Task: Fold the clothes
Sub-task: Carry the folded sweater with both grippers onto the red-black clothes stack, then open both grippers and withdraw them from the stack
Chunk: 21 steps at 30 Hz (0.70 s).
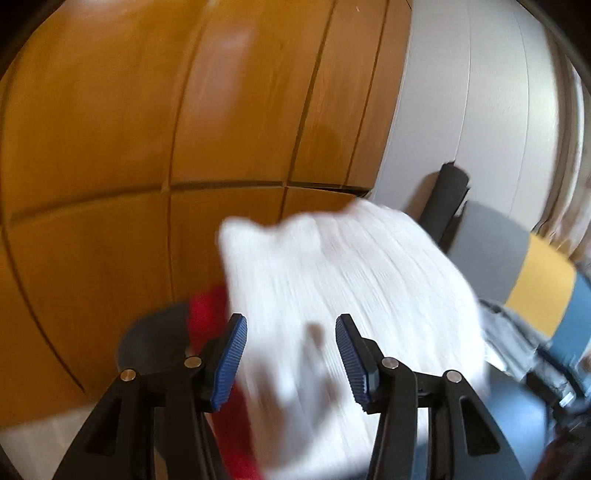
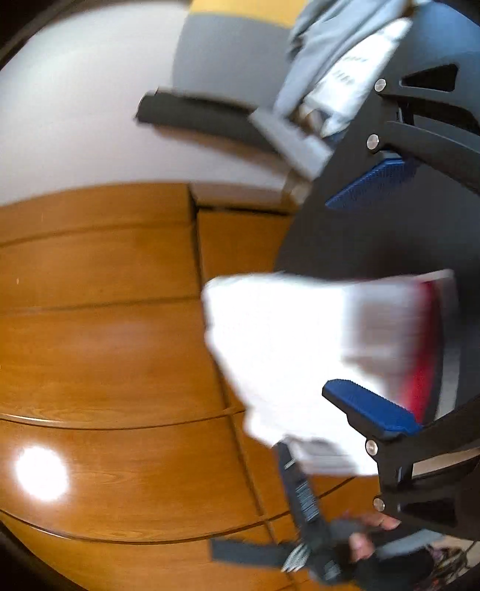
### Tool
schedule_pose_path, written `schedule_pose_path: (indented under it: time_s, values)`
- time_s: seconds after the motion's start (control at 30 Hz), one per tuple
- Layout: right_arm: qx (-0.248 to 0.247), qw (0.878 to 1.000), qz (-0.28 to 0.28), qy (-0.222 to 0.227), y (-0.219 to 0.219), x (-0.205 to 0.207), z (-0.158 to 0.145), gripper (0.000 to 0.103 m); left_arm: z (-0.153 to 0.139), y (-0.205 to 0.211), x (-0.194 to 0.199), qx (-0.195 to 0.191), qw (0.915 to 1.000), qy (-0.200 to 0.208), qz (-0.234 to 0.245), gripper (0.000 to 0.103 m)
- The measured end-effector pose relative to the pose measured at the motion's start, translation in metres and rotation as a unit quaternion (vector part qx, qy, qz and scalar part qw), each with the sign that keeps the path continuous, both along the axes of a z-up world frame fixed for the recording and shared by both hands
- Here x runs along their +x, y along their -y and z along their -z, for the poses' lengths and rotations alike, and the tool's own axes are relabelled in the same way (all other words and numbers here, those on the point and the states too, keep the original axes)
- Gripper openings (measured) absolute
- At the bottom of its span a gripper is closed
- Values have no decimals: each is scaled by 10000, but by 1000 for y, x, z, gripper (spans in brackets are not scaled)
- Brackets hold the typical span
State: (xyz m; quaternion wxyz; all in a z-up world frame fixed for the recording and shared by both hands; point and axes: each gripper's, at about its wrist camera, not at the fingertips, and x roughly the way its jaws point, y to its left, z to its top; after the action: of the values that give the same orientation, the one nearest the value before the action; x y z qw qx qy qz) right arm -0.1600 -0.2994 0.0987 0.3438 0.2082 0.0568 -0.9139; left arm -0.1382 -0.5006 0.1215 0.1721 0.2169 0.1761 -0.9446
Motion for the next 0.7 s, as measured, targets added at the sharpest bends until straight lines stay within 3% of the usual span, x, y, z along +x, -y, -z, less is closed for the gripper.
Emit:
schedule_pose_path:
  time_s: [0.17,0.23,0.37,0.57,0.7]
  values:
    - [344,9979,539,-78,-48,72,64,96,55,-56,50,453,9985,150,-261,51]
    - [210,9972,685,-208,-55,99,80,101,75,-72,64,533,9980,187,-299,51]
    - [37,9948,867,-527,-58,132,102,103,97,-94,82,206,9947,698,-721,51]
    - [259,9886,743,-1287,-55,172,106,103,104,-106,82,232,9961,832,-177,47]
    - [273,9906,718,-1129,-57,170,111,103,114,-105,77,428,9948,907,-176,46]
